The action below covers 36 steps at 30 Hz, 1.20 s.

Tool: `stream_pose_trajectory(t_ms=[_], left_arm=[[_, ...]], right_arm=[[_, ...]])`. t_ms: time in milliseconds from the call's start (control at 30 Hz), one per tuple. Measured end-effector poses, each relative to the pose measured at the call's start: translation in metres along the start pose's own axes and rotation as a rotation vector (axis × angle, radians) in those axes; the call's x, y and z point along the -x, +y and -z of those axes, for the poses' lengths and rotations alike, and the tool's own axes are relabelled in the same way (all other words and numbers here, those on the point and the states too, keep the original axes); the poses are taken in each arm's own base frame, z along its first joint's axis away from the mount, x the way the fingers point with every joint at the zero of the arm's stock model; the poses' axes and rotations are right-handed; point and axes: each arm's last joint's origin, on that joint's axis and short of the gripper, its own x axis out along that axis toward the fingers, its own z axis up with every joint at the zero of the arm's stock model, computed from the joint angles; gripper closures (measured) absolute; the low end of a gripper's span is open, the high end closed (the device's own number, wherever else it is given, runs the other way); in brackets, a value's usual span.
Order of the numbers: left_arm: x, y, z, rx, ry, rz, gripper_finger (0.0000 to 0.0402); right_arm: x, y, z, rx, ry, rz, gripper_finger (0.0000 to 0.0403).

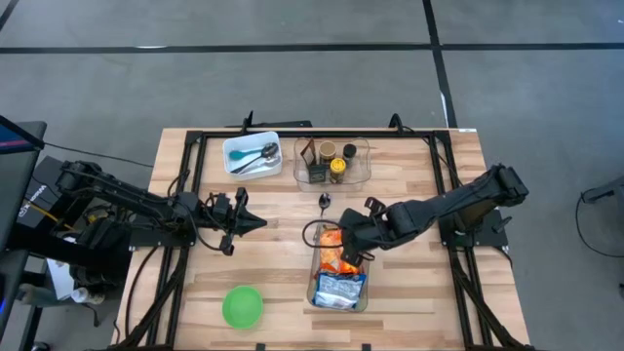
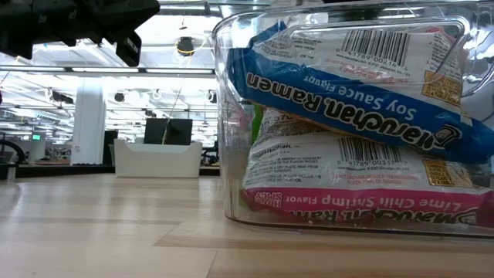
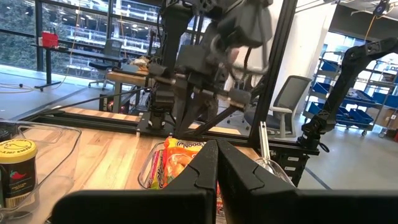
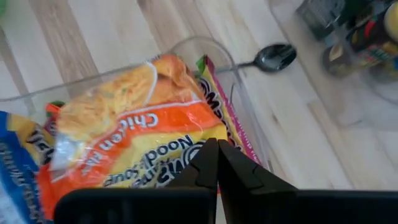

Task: Pick & Place Food Item
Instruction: Put the orange noodle pack into the bottom transparent bin, then put the black spoon into the white bin

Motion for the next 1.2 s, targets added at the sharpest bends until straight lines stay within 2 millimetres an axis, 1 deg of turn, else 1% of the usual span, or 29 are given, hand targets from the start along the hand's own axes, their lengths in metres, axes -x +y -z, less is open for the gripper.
stream_pose_trajectory(t_ms=[233,367,533,667,800,933,1100,1200], left_arm=[[0.0,0.0,0.0,0.0,0.0,0.0,0.0402],[0.0,0.0,0.0,0.001,0.0,0.0,0.0402],[0.0,0.0,0.0,0.002,0.0,0.0,0.0402],[0.0,0.0,0.0,0.001,0.0,0.0,0.0402],[0.0,0.0,0.0,0.001,0.0,0.0,0.0402],[0.0,0.0,0.0,0.001,0.0,0.0,0.0402],[0.0,0.0,0.0,0.001,-0.001,0.0,0.0402],[0.0,0.0,0.0,0.001,-0.001,0.0,0.0402]], right_arm=[[0.024,0.006,-0.002,0.04,-0.045,0.049,0.0403],[0.029,0.008,0.007,0.05,-0.039,0.1,0.0403],[0.037,0.009,0.024,0.042,-0.02,0.194,0.0403],[0.044,0.017,0.035,0.062,-0.035,0.194,0.0403],[0.05,0.031,0.042,0.095,-0.075,0.124,0.0403],[0.056,0.053,0.042,0.159,-0.153,-0.038,0.0403],[0.067,0.079,0.03,0.305,-0.285,-0.311,0.0403],[0.071,0.085,0.019,0.396,-0.389,-0.399,0.0403]])
